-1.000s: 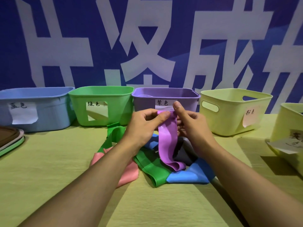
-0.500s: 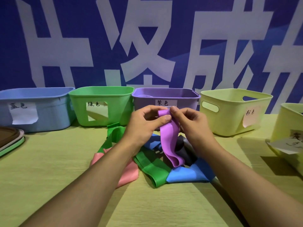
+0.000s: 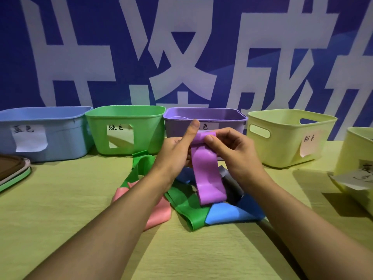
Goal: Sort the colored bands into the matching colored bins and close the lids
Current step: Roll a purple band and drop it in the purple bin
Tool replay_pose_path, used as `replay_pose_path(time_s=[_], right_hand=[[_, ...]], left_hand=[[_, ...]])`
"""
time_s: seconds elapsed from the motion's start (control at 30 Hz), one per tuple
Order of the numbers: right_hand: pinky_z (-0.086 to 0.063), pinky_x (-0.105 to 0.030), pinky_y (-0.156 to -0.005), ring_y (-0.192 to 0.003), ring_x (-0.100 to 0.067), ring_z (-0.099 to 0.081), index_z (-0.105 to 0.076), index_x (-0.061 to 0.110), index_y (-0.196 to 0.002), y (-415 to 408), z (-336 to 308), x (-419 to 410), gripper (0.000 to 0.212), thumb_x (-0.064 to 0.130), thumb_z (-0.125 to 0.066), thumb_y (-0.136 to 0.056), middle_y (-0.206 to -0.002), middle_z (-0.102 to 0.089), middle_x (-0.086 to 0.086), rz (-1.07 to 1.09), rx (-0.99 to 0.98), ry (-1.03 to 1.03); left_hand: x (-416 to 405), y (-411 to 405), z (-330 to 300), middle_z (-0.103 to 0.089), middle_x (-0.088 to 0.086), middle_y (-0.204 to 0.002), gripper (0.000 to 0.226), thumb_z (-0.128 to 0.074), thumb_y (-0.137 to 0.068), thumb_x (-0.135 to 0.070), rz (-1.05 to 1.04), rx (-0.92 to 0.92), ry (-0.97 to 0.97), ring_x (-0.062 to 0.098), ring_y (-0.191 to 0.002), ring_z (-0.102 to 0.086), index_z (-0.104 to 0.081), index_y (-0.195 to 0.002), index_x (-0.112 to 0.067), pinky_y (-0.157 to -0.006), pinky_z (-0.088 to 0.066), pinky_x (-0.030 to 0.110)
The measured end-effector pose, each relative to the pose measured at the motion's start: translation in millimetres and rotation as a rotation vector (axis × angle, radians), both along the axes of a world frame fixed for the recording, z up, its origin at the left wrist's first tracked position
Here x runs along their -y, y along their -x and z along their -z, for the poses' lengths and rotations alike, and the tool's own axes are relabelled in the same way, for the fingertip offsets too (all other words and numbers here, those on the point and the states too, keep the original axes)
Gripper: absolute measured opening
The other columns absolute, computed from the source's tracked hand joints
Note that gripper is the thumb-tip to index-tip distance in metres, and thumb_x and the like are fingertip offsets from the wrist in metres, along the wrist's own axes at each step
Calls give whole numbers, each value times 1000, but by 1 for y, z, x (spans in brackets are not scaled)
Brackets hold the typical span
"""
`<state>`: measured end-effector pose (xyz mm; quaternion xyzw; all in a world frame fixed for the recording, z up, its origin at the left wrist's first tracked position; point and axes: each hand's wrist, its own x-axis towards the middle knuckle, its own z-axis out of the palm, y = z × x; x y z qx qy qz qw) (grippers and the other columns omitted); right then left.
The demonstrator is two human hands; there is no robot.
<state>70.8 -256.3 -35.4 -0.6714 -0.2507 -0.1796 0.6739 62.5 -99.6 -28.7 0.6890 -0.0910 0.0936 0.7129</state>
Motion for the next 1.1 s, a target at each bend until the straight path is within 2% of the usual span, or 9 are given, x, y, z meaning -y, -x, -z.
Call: replay_pose_path(time_s=[0.1, 0.17, 0.27, 0.33, 0.4, 0.5, 0.73, 0.9, 1.1], right_hand=[[-60, -29, -72, -83, -14, -71, -74, 5, -103, 2, -1, -1, 16, 15, -72, -90, -93, -78, -10, 12, -11, 18], [-62, -32, -74, -87, -16, -72, -74, 6, -105, 3, 0, -1, 19, 19, -72, -91, -96, -78, -11, 6, -50, -6], [-61, -39, -79, -93, -27, -74, -73, 8, -111, 5, -1, -2, 42, 43, -65, -88, -103, -76, -15, -33, -146, -19], [-59, -32, -66, -77, -27, -70, -73, 6, -107, 8, -4, -3, 59, 59, -56, -85, -95, -73, -24, -52, -253, -33], [-51, -25, -52, -63, -20, -62, -73, 5, -90, 10, -7, -3, 67, 68, -50, -83, -75, -65, -22, -38, -342, -45], [-48, -26, -50, -59, -21, -59, -69, 7, -74, 8, -7, -3, 71, 75, -47, -81, -66, -65, -12, -3, -388, -9], [-44, -25, -49, -62, -23, -56, -67, 18, -55, 7, -6, -3, 58, 61, -57, -92, -70, -61, -15, 36, -353, -75], [-50, -40, -66, -73, -26, -61, -77, 1, -92, 5, -3, -2, 67, 66, -67, -81, -83, -69, -27, 58, -303, -21], [-51, -41, -70, -77, -20, -61, -75, -1, -93, 2, 0, -2, 43, 42, -69, -93, -94, -70, -28, 71, -261, -27]], left_hand=[[0, -2, 1, -78, 21, -90, 54, -65, -83, -66, -11, -9, 8, 34, -85, -74, -83, -89, -16, -78, -53, 38], [0, -2, 2, -78, 19, -88, 51, -68, -81, -62, -5, 1, 21, 28, -79, -73, -83, -89, -15, -78, -55, 38], [-1, -4, 3, -78, 19, -94, 53, -73, -74, -66, 10, 24, 33, 30, -86, -72, -84, -95, -19, -95, -55, 53], [-1, -6, 4, -78, 19, -97, 54, -74, -73, -69, 17, 37, 29, 31, -89, -72, -83, -96, -21, -100, -52, 57], [-2, -6, 5, -79, 16, -94, 48, -73, -75, -63, 7, 52, 31, 27, -84, -71, -83, -92, -20, -96, -55, 51], [-1, -5, 4, -78, 11, -86, 43, -71, -79, -54, 16, 78, 29, 20, -75, -69, -82, -87, -13, -82, -53, 38], [-3, -10, 9, -78, 8, -88, 22, -77, -88, -25, 14, 150, -59, 15, -80, -71, -76, -97, -6, -82, -58, 35], [-3, -12, 10, -79, 8, -95, 8, -77, -89, -15, -5, 187, -88, 14, -88, -73, -74, -96, -12, -79, -57, 23], [-4, -12, 9, -78, 4, -94, 16, -79, -86, -4, 14, 215, -60, 9, -87, -73, -72, -98, -12, -75, -56, 19]])
